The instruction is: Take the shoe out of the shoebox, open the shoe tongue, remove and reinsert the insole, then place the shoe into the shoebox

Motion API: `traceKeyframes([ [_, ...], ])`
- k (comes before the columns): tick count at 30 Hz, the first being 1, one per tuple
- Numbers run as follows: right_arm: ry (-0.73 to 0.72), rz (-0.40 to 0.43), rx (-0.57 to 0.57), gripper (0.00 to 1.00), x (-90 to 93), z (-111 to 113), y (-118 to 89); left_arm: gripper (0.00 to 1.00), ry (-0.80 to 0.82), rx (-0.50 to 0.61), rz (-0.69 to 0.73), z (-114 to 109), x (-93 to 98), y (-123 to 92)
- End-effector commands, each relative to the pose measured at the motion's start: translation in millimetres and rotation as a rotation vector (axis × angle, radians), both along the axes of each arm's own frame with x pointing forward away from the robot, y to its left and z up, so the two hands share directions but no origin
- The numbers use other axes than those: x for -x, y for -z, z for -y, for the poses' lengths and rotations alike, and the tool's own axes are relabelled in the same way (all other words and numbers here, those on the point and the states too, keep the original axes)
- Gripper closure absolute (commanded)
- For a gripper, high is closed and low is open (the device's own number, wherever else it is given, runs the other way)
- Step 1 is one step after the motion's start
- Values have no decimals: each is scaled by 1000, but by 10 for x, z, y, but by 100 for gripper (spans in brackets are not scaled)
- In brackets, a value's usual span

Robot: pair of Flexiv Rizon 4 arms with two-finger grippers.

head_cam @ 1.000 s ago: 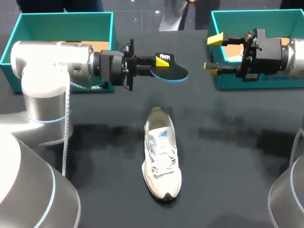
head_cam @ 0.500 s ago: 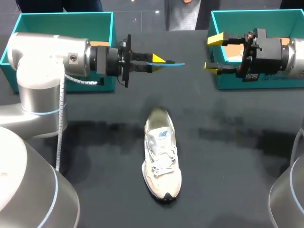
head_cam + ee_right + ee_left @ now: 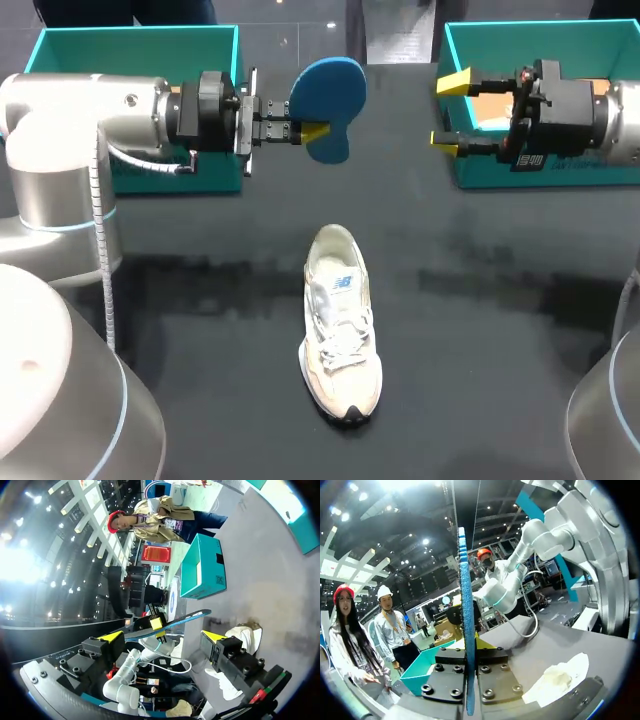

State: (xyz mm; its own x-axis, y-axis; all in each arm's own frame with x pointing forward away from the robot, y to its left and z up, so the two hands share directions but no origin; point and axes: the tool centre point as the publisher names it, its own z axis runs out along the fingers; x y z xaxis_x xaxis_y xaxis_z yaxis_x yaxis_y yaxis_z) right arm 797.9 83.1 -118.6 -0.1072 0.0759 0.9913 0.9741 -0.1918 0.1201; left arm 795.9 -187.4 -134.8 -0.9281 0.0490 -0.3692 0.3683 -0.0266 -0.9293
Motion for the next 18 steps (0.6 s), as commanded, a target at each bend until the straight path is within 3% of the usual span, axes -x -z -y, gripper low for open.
traceKeyframes([
  [1,1,-1,2,0,4,-10,6,100,-5,73,-586,-8,17,3],
  [9,1,-1,2,0,4,-10,6,100,-5,73,-586,-8,17,3],
  [13,1,-1,2,0,4,-10,6,100,-55,119,-864,-25,-43,-11],
  [18,1,-1,2,0,4,-10,6,100,-83,127,-1085,-56,-74,-26],
])
